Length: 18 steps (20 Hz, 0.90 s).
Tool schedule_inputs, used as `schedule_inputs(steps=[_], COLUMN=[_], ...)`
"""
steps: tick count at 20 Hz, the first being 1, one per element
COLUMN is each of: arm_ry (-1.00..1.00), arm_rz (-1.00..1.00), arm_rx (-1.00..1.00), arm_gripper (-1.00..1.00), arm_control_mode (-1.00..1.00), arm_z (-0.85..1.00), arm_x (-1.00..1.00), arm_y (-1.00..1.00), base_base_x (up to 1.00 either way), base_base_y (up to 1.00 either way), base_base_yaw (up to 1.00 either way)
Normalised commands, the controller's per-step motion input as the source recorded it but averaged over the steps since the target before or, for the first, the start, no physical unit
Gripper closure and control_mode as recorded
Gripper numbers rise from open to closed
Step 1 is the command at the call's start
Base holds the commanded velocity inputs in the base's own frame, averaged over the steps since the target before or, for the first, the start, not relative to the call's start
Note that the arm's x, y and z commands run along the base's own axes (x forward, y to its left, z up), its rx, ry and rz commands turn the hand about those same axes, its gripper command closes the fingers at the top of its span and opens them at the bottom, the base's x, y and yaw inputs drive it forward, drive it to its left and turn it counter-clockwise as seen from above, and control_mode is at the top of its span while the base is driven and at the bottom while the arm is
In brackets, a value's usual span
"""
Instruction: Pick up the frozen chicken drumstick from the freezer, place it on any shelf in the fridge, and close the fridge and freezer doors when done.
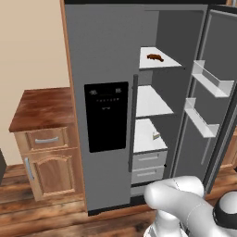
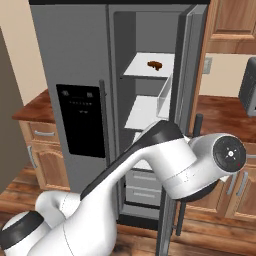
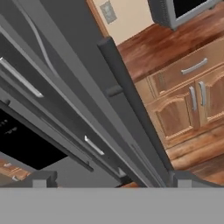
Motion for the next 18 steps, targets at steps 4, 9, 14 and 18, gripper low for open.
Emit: schedule_inputs(steps=[4,9,14,18], arm_ry=[0.0,-0.02,0.0,0.0], arm_rz=[0.0,0.0,0.0,0.0], arm_rx=[0.01,0.0,0.01,0.03], arm_gripper=[-1.0,-1.0,-1.0,-1.0], arm_control_mode=[-1.0,-1.0,-1.0,-1.0], arm_z=[-0.19,-0.25,-0.1,-0.12], arm_x=[0.02,0.19,0.35,0.24], arm_y=[0.0,0.0,0.0,-0.06], base_base_x=[0.0,0.0,0.0,0.0], base_base_y=[0.0,0.0,0.0,0.0], base_base_yaw=[0.0,0.0,0.0,0.0])
